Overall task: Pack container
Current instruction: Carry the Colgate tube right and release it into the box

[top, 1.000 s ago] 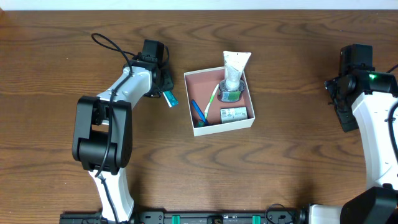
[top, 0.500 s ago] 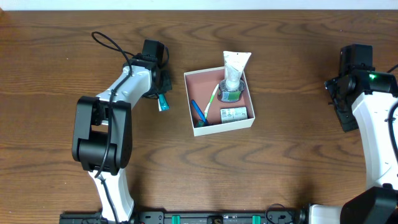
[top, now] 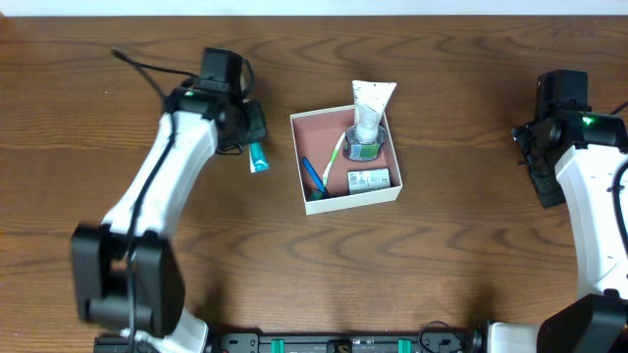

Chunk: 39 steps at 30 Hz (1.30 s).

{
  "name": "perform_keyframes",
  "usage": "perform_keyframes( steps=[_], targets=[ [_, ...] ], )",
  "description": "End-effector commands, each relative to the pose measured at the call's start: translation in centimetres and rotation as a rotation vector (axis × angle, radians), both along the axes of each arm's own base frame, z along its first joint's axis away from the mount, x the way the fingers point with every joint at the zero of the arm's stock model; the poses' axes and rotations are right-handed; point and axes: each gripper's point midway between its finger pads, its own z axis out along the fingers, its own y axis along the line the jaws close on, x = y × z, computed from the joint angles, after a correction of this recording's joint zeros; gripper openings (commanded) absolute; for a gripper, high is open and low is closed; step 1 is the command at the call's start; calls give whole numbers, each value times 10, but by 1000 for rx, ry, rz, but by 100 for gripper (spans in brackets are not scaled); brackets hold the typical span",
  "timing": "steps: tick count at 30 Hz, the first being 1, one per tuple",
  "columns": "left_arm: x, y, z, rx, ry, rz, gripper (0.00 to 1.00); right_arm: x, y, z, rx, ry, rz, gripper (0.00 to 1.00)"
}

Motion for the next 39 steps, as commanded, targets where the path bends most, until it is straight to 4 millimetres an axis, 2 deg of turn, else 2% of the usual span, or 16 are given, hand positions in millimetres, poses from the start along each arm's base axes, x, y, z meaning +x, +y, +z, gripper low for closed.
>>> perform_keyframes(
  steps=[1,3,6,11,14,18,23,25,31,39],
  targets=[
    [-13,-34,31,-198,-3,-49,11,0,-4,1,-15,4,-1,99],
    [-20,-49,40,-263,5,-77,11,0,-4,1,-15,4,-1,99],
    [-30,-71,44,-315,35,-103,11,0,-4,1,-15,4,-1,99],
    [-45,-103,43,-317,57,-156,11,0,-4,1,-15,4,-1,99],
    [-51,-112,39,-278,57,-159,11,0,-4,1,-15,4,-1,99],
    [-53,-117,36,-245,53,-148,13,0,-4,1,-15,4,-1,99],
    [-52,-117,37,-248,50,-147,40,0,-4,1,-15,4,-1,99],
    [-52,-117,37,-249,47,-147,47,0,-4,1,-15,4,-1,99],
    [-44,-116,40,-255,18,-145,51,0,-4,1,-15,4,-1,99],
    [-37,-104,44,-294,19,-112,51,0,-4,1,-15,4,-1,99]
  ],
)
